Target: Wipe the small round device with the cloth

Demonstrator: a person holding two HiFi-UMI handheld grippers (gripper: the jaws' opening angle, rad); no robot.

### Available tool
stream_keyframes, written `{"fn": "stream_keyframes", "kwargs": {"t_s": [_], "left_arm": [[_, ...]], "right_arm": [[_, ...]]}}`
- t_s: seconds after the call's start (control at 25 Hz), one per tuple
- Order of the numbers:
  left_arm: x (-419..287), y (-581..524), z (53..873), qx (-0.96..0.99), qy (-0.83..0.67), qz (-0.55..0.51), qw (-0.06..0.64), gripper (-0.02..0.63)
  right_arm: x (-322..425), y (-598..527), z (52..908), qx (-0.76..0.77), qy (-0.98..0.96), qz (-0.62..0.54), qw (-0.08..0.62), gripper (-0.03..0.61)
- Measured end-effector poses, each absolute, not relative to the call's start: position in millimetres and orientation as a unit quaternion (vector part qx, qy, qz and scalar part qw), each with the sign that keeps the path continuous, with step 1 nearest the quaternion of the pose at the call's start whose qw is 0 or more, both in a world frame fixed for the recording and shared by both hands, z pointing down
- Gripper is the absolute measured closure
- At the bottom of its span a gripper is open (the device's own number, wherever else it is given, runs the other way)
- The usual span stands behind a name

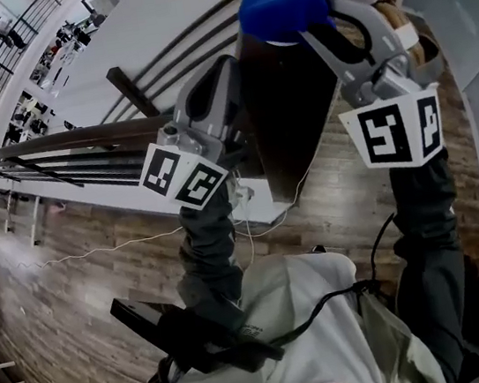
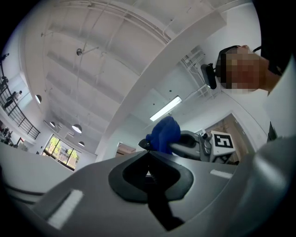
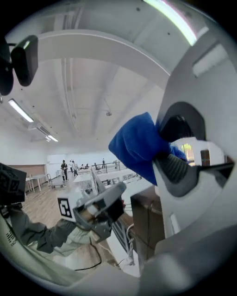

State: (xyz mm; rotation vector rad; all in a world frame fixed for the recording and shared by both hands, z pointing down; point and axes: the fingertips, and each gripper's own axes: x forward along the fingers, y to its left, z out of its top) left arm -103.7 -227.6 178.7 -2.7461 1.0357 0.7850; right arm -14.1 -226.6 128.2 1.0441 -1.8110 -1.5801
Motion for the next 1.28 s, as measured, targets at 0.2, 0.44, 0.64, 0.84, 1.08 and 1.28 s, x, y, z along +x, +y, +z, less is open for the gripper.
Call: {"fn": "stream_keyframes", "kwargs": {"t_s": [0.2,0.44,0.64,0.84,1.08,1.28], "left_arm": [[-108.8,-221.7,188.6,-0.903,0.338,0.263,0.042,0.609],[-120.3,-216.4,199.8,-0.901,0.345,0.260,0.033,0.609],[-128.9,-213.9,202.5,-0.896,0.358,0.261,0.029,0.609],[-129.7,-207.3,203.4,-0.894,0.365,0.259,0.025,0.609],[-134.3,-199.7,209.7,-0.889,0.376,0.262,0.019,0.609],[-129.5,-196.3,219.0,-0.886,0.380,0.264,0.014,0.609]], "right_arm": [[-26.7,-256.1,57.0,0.422,-0.623,-0.609,0.250,0.499],[-74.2,-275.9,96.8,0.363,-0.554,-0.660,0.355,0.503],[-99.1,-276.0,148.1,0.298,-0.515,-0.687,0.417,0.503],[-99.9,-267.0,186.1,0.265,-0.551,-0.651,0.449,0.503],[-79.9,-232.7,136.4,0.316,-0.630,-0.640,0.307,0.503],[-10.6,-246.4,58.0,0.441,-0.678,-0.566,0.157,0.502]]}}
